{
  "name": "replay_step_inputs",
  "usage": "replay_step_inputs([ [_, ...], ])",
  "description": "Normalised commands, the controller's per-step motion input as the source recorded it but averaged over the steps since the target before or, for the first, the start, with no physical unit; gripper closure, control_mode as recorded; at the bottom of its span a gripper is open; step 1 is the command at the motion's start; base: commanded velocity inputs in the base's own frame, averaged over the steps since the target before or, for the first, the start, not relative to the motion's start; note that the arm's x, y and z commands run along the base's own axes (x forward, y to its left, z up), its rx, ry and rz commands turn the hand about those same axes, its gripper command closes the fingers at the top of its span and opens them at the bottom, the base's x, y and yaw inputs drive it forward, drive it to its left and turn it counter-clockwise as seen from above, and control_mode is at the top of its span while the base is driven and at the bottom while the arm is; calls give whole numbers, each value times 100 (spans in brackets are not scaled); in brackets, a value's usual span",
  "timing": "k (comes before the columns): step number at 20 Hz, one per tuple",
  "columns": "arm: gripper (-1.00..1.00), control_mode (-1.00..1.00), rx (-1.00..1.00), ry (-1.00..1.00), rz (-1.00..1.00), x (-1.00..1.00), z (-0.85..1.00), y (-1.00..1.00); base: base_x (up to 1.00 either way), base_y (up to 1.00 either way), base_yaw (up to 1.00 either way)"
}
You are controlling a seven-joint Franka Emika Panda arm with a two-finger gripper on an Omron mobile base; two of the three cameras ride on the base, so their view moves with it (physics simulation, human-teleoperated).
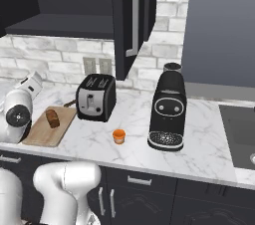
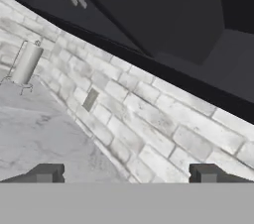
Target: Pick the bread, place it on the cutting board, pick the jam, place it on the counter, and close the cabinet.
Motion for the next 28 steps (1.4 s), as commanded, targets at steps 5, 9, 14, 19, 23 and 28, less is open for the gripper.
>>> replay_step_inputs([
  [5, -100, -100, 0, -11, -12, -63, 48, 7, 0, 0, 0],
  [9, -100, -100, 6, -4, -16, -59, 53, 18, 0, 0, 0],
  [14, -100, -100, 12, 0, -13, -61, 61, 16, 0, 0, 0],
  [19, -100, -100, 16, 0, -10, -63, 69, 4, 0, 0, 0],
  [23, -100, -100, 16, 0, -7, -62, 75, 0, 0, 0, 0],
  [28, -100, -100, 10, 0, -4, -43, 68, 6, 0, 0, 0],
])
